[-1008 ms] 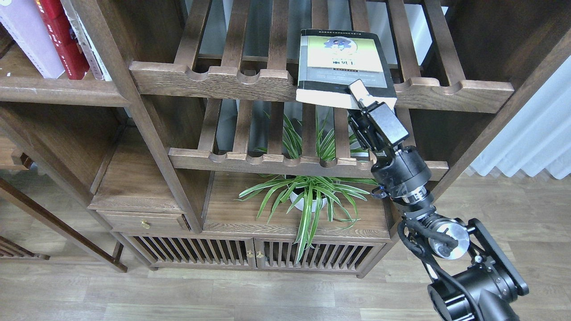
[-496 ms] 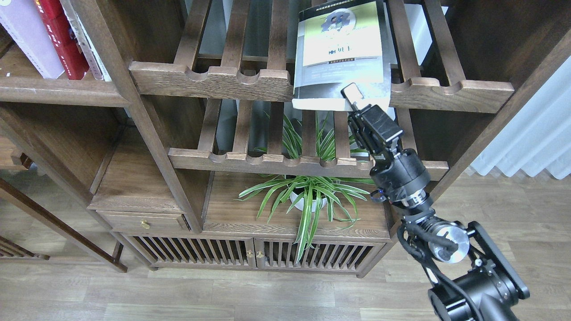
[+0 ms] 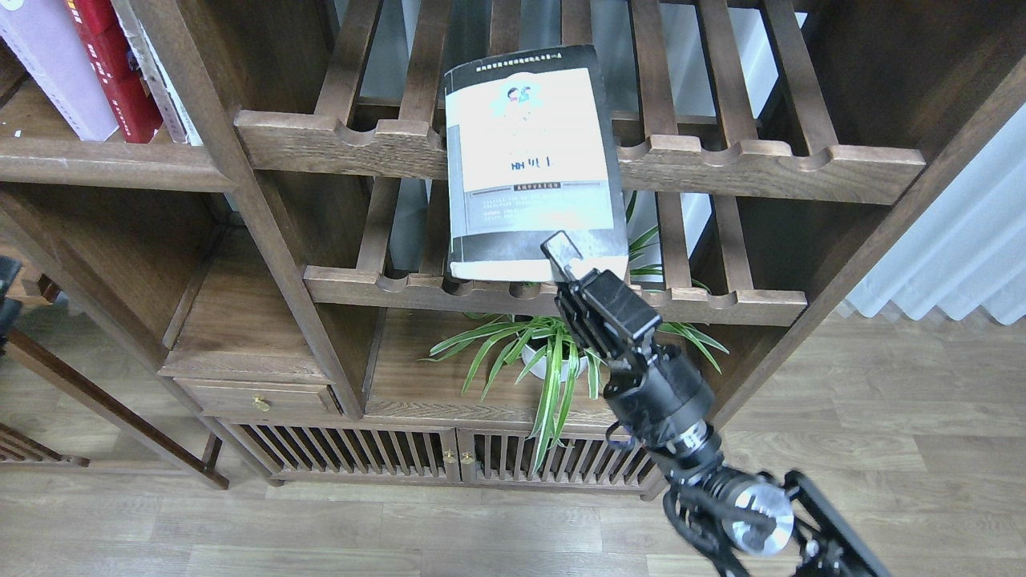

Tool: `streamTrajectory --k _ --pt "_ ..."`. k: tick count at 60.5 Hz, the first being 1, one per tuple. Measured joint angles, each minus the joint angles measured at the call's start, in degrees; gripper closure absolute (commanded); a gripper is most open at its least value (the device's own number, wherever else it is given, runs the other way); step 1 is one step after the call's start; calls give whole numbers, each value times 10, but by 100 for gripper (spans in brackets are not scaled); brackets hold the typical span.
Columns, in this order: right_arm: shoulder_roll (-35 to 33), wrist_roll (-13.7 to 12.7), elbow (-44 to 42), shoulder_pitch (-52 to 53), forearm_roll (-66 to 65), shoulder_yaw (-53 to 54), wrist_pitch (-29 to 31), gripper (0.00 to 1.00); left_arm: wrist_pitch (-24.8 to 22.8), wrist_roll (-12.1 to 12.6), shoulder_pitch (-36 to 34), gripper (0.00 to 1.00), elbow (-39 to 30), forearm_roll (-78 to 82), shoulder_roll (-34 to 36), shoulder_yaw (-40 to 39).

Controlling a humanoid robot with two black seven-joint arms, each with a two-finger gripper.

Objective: Organize books on shelf
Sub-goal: 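Pull the green-and-white book off the shelf and lower it, then grasp the green-and-white book with the left gripper beside the right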

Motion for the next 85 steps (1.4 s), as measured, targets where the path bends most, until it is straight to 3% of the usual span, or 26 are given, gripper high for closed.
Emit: streamTrajectory --k 29,46,53,58,73,85 --pt "0 -3 -1 -52 -3 -62 0 93 0 -6 16 0 -4 -28 -6 116" --pt "0 -23 -13 -61 -4 -83 0 89 0 -8 20 0 -6 -53 -15 174" --pt "0 -53 -30 -61 -4 -83 0 89 0 -10 17 0 -8 -80 -15 208" --pt "0 -71 -41 -62 -4 -86 0 89 0 -18 14 0 -12 -89 -15 228" --pt "0 -91 -66 -60 -4 -100 0 87 0 -61 12 0 -37 -93 -15 271" --pt "0 -106 -89 -52 -2 -99 0 87 0 -75 10 0 -48 -93 -15 289"
